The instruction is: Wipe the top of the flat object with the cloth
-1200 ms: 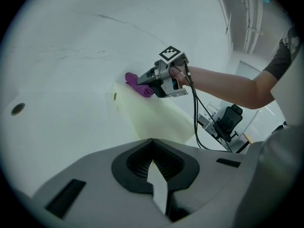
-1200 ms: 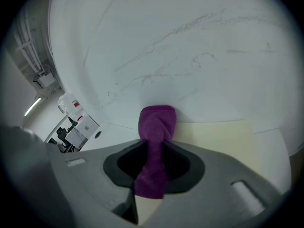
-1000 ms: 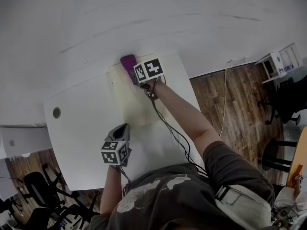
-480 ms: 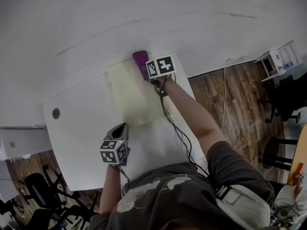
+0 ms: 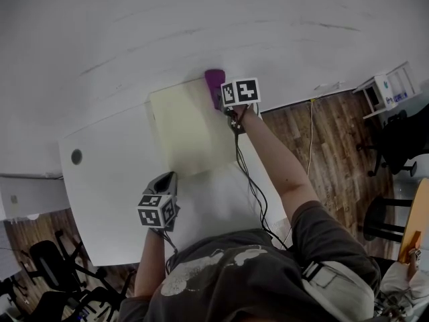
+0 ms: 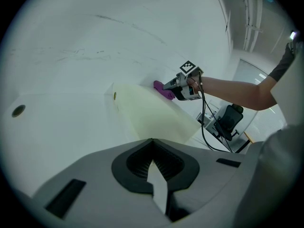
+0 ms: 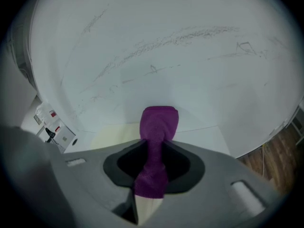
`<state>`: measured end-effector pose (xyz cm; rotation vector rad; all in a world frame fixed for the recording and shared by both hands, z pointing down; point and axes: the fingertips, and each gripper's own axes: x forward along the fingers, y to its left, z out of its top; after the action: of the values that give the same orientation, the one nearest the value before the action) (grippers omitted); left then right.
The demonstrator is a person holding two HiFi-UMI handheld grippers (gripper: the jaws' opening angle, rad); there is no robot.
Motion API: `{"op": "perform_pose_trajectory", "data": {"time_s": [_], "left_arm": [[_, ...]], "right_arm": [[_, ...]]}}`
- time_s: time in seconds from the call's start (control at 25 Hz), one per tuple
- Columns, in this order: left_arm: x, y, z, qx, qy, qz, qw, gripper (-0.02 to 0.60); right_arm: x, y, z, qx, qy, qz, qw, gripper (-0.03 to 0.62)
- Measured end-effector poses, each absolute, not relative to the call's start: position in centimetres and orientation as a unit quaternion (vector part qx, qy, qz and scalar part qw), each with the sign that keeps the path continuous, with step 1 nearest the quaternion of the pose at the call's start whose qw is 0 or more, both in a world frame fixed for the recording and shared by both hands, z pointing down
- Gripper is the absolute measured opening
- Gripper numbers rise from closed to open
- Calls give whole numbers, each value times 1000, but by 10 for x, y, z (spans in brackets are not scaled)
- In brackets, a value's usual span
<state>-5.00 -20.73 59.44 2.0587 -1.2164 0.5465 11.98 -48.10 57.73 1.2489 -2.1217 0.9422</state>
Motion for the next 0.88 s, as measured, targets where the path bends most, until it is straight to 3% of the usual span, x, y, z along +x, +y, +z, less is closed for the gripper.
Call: {"op": "perform_pose_trajectory", "data": {"time_s": [0.36,0.88], "left_arm": [[-49,-208,595,792,-466,206,337,2],[-50,-207,594,797,-465,196,333,2]], "right_arm": [[93,-469,551,443,-799,323,246,98],[-30,-420,537,338,-848,320,253,98]]}}
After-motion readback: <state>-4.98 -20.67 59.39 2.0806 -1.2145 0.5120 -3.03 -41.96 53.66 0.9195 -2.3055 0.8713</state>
